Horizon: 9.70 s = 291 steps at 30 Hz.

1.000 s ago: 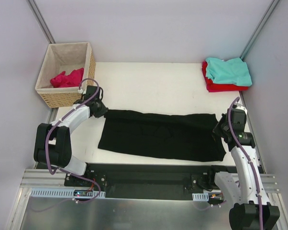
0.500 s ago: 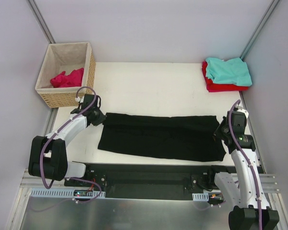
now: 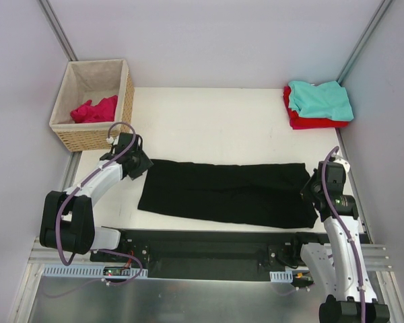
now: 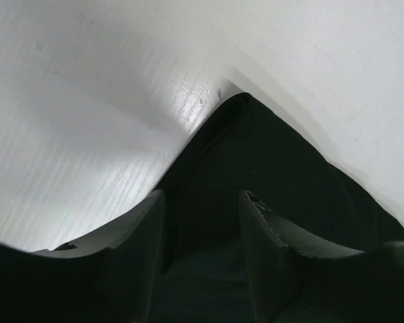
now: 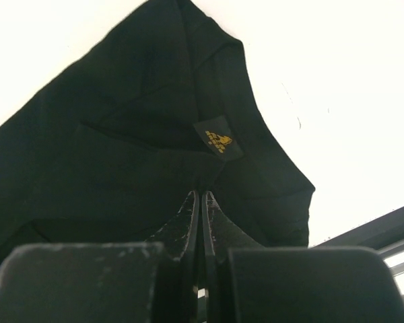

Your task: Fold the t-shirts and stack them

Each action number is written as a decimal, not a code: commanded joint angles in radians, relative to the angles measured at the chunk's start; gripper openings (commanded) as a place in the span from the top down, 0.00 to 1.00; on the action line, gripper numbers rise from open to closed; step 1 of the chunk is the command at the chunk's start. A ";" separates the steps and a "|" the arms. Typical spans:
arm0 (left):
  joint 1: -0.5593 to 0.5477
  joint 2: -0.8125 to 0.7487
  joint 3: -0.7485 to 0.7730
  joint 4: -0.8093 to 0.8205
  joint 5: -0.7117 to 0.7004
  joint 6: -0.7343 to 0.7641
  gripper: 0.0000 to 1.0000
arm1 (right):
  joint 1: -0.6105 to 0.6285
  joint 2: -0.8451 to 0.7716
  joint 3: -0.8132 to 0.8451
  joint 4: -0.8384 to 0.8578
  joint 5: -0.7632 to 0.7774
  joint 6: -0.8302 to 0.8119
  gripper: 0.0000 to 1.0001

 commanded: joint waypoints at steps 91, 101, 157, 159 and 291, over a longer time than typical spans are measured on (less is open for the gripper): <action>-0.126 0.266 0.149 -0.017 0.217 0.057 0.32 | 0.190 0.795 0.188 0.359 0.010 0.078 0.04; -0.124 0.394 0.226 -0.016 0.194 0.048 0.32 | 0.189 0.925 0.252 0.350 0.001 0.090 0.04; 0.025 0.257 0.387 -0.082 0.252 0.041 0.31 | 0.224 1.040 0.586 0.279 -0.124 -0.080 0.01; 0.025 0.257 0.372 -0.077 0.256 0.041 0.31 | 0.222 1.056 0.582 0.326 -0.136 -0.081 0.03; -0.138 0.089 0.244 -0.046 0.360 0.121 0.31 | 0.370 0.807 0.345 0.311 -0.010 -0.035 0.04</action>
